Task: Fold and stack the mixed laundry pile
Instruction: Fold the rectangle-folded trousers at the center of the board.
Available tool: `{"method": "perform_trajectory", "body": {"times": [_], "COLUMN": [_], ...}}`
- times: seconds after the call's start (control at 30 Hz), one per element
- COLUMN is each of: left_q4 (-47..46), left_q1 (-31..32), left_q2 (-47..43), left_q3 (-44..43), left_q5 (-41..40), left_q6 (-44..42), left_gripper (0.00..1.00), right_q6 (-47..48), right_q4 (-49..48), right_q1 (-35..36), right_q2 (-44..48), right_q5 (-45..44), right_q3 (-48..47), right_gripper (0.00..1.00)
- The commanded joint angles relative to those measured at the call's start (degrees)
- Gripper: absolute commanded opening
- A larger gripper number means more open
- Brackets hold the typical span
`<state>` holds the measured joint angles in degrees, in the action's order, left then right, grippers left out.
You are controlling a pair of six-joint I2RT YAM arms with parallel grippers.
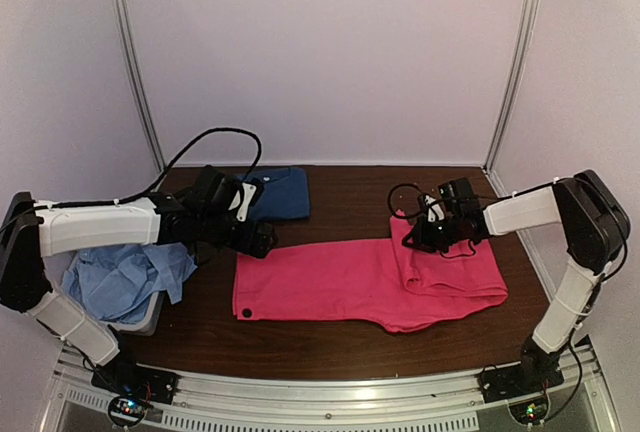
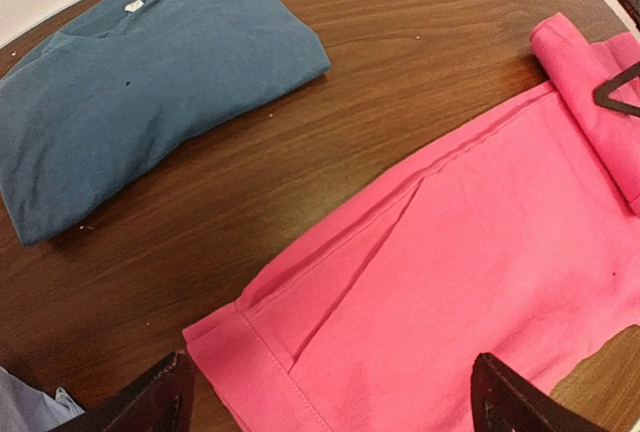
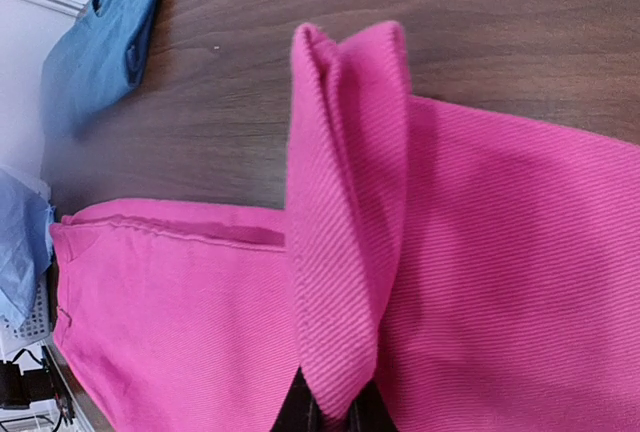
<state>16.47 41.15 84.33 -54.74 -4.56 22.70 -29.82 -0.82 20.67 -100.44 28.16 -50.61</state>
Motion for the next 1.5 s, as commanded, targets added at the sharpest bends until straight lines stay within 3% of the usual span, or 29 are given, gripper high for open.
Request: {"method": "perform_trajectory", "body": {"times": [0.0,0.17,0.27,0.57,0.87,1.47], "left_q4": [0.61,2.94,6.29,9.99,11.74,12.26], "left_q1": [-1.71,-5.56,-7.58,-14.95,-17.61,-20.13], "left_q2": [-0.87,-4.36,-6.78,-11.77,-13.76,-12.78], "left_q3": [-0.87,-0.13,-1.18,-2.66,-1.52,-0.94], "left_q5": [-2.65,-3.3,-7.67,-6.45,-5.92,-4.05], "left_q6": [2.2,4.32,4.58,3.94,3.77,2.59], "left_gripper": [0.98,0.98,0.98,0.98,0.98,0.98], "right_q6": [0.69,-8.79,-14.46,-21.73,-27.8,-30.56], "right_q4": [4.07,-1.19,-7.42,-14.48,-20.07,-19.99], "right_q1": [4.55,11.93,16.14,25.43,28.9,31.83], "right_q2": [6.18,10.05,9.99,-1.6,-12.07,-23.62], "right_q5": [0.16,-0.09,-1.51,-2.98,-0.99,-0.39], "right_q3": [-3.9,-4.42,-4.04,-14.92,-25.01,-36.75], "right_gripper": [0.0,0.0,0.0,0.0,0.0,0.0]}}
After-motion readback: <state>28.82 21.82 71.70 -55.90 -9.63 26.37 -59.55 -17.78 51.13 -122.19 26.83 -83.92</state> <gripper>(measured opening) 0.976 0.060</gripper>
